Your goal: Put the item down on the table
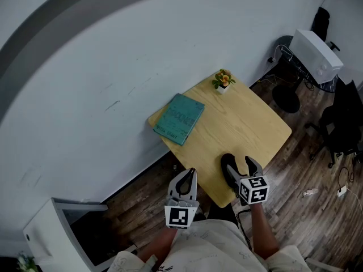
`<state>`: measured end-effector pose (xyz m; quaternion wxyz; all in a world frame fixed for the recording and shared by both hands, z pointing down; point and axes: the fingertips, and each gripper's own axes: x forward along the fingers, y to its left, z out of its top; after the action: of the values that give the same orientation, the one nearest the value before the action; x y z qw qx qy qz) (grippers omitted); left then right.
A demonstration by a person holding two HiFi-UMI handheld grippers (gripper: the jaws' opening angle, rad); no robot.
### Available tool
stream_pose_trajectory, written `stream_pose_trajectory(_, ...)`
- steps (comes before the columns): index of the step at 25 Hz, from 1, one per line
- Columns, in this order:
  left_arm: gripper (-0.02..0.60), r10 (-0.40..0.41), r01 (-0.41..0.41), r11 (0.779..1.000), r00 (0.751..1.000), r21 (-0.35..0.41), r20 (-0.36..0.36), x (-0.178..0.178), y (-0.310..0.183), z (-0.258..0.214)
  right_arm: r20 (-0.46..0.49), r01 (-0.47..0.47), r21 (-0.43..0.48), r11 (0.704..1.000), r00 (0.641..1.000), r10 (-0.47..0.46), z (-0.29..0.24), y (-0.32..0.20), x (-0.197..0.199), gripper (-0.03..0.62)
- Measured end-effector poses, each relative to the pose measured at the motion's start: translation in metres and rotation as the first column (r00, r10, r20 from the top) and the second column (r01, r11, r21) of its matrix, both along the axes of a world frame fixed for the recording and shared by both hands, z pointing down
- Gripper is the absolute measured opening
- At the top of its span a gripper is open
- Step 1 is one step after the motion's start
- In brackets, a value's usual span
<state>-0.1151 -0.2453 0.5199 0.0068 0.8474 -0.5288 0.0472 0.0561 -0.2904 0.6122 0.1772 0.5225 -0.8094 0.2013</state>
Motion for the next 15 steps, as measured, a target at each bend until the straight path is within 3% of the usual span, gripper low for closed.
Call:
stream_pose_trajectory(8,0.011,-0.008,0.008,1.0,1.0,0.015,0.016,-0.005,-0.007,-0.008,-0.007,-0.025,0.206,0.978,1.0,0.026,-0.072,-0.006,0.001,0.348)
stream_pose_trajectory(12,0.011,-0.022,0.021,0.999,1.0,0.035,0.015,-0.009,-0.014,-0.016,-0.02,-0.028,0.371,0.928,0.999,0.038,-0.113,-0.003,-0.001,0.348)
stream_pose_trajectory(15,0.009,-0.024,0.022,0.998,0.999,0.058,0.036,-0.014,-0.019,-0.024,-0.026,-0.052,0.503,0.863,0.997,0.075,-0.145,0.002,0.002,0.347)
